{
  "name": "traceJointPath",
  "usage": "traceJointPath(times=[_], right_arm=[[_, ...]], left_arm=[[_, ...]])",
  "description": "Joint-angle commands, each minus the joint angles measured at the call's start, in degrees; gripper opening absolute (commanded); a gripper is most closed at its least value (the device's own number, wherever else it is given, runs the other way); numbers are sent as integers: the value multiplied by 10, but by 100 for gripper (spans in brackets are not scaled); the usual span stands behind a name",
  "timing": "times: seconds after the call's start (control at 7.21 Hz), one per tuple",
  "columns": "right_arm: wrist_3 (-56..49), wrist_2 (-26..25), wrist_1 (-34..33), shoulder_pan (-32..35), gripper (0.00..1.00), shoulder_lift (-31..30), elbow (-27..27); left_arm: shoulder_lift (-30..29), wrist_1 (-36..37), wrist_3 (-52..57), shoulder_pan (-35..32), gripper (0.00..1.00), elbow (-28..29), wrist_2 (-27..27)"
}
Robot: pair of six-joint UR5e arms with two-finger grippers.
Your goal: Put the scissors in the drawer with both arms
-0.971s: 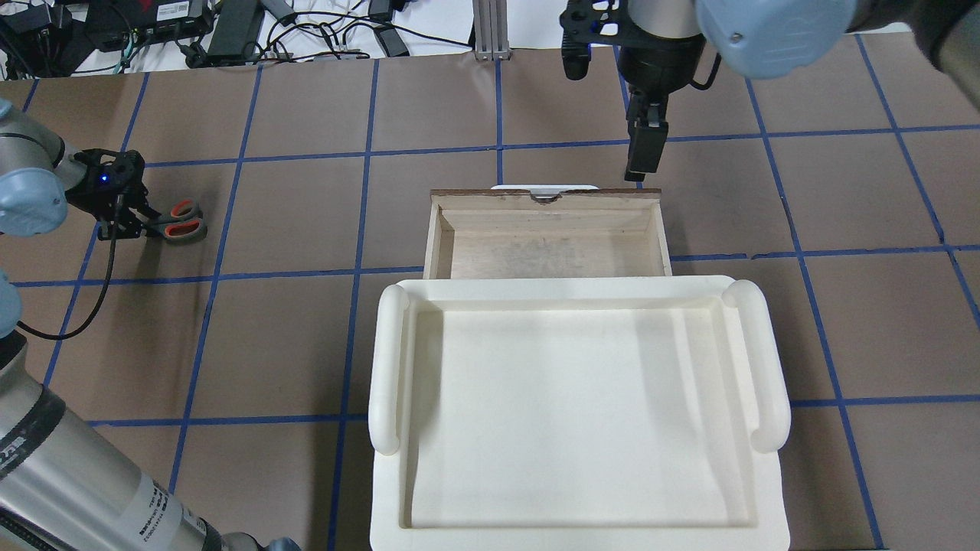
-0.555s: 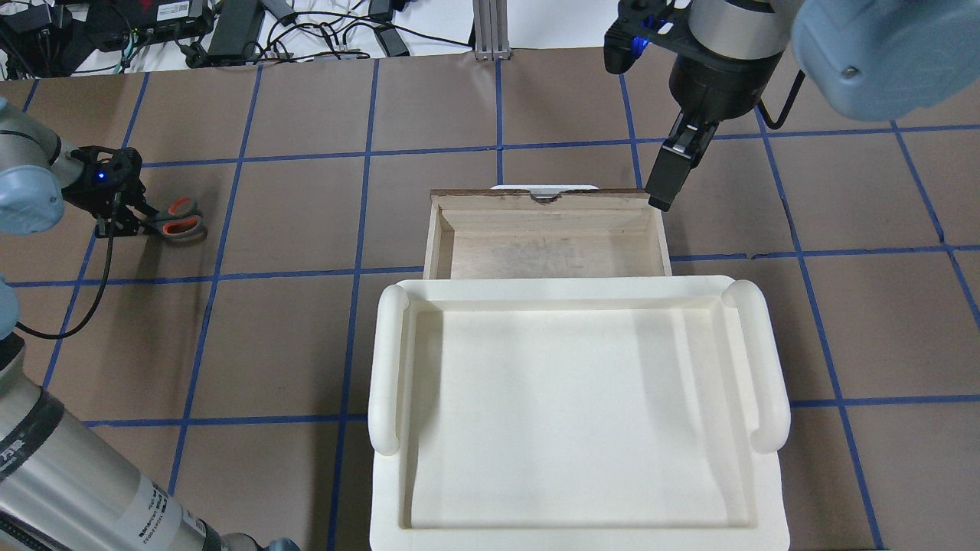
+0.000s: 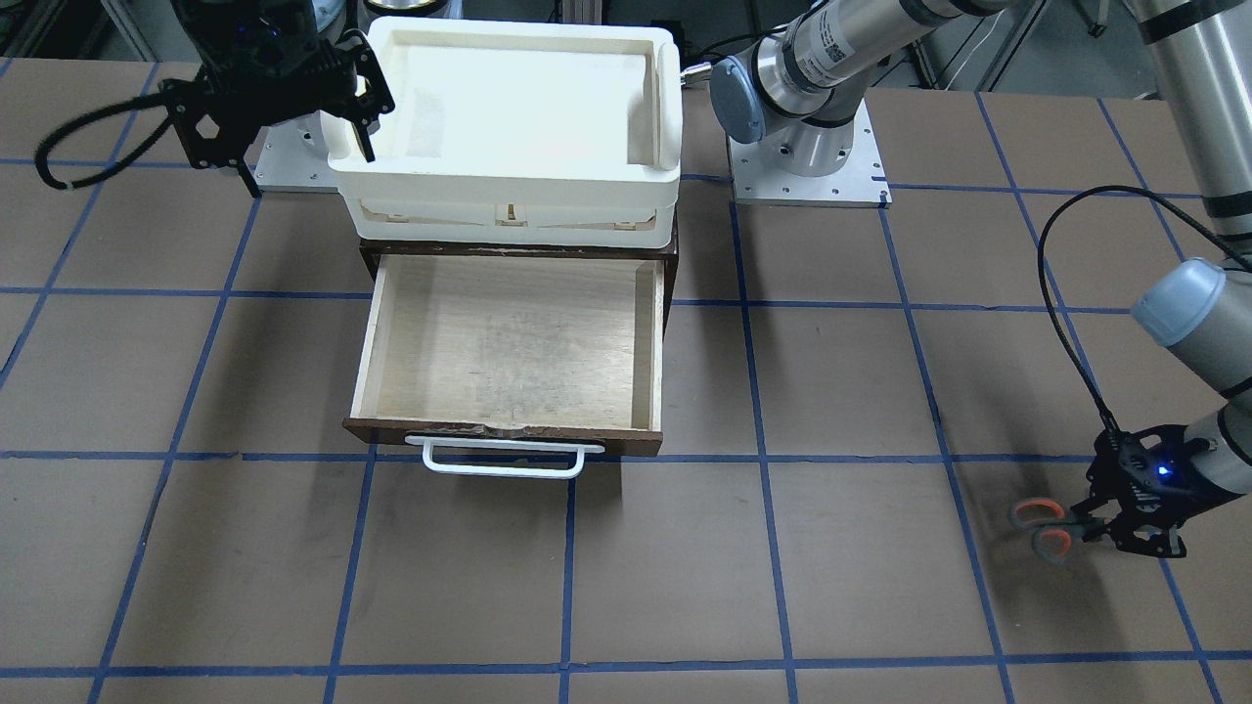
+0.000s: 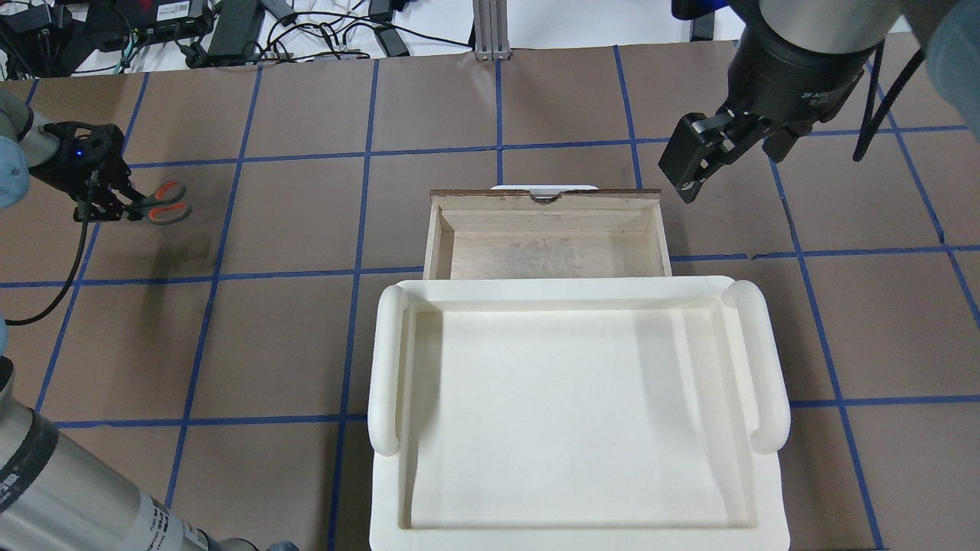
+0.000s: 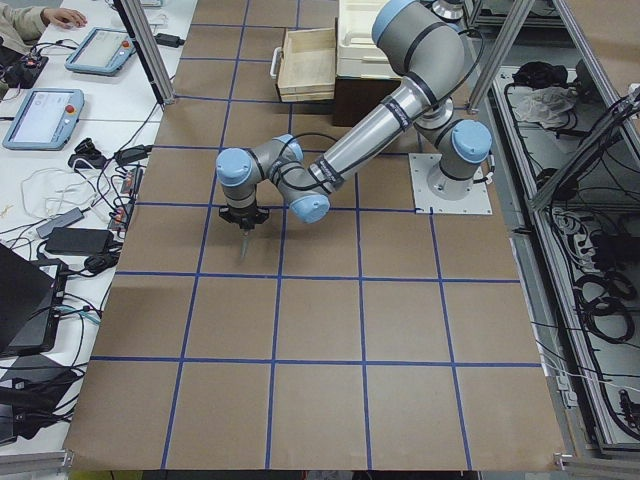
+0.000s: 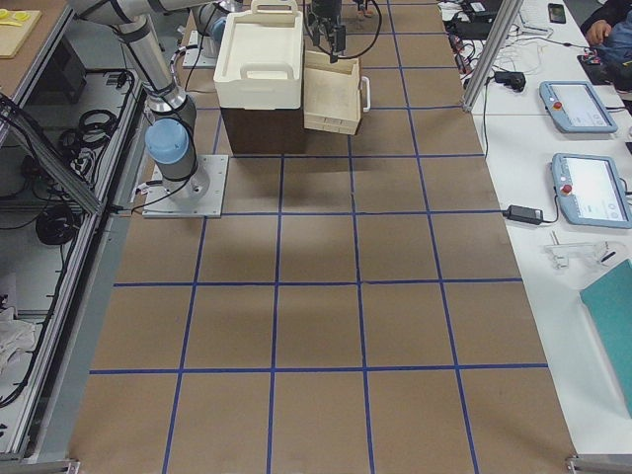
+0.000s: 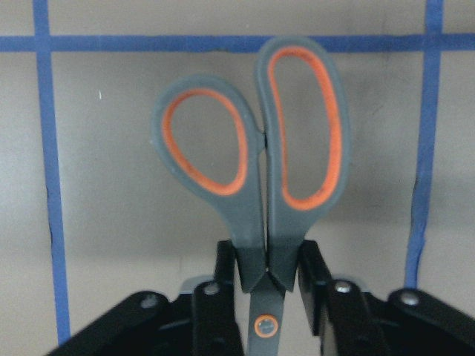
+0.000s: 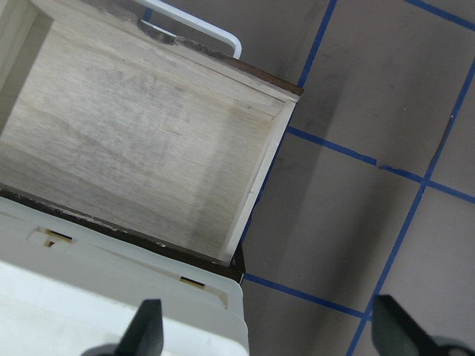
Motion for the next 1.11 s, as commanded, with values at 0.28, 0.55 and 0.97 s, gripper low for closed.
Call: traceJointPath(times=[0.28, 0.55, 0.97], right_arm=[[109, 28, -38, -2, 100, 19, 11], [130, 25, -37, -2, 100, 19, 10], [130, 18, -32, -2, 100, 19, 12]], left_arm=[[126, -162, -138, -128, 0, 20, -20], [160, -187, -303, -242, 0, 37, -19], [161, -182, -490, -357, 0, 44, -22]])
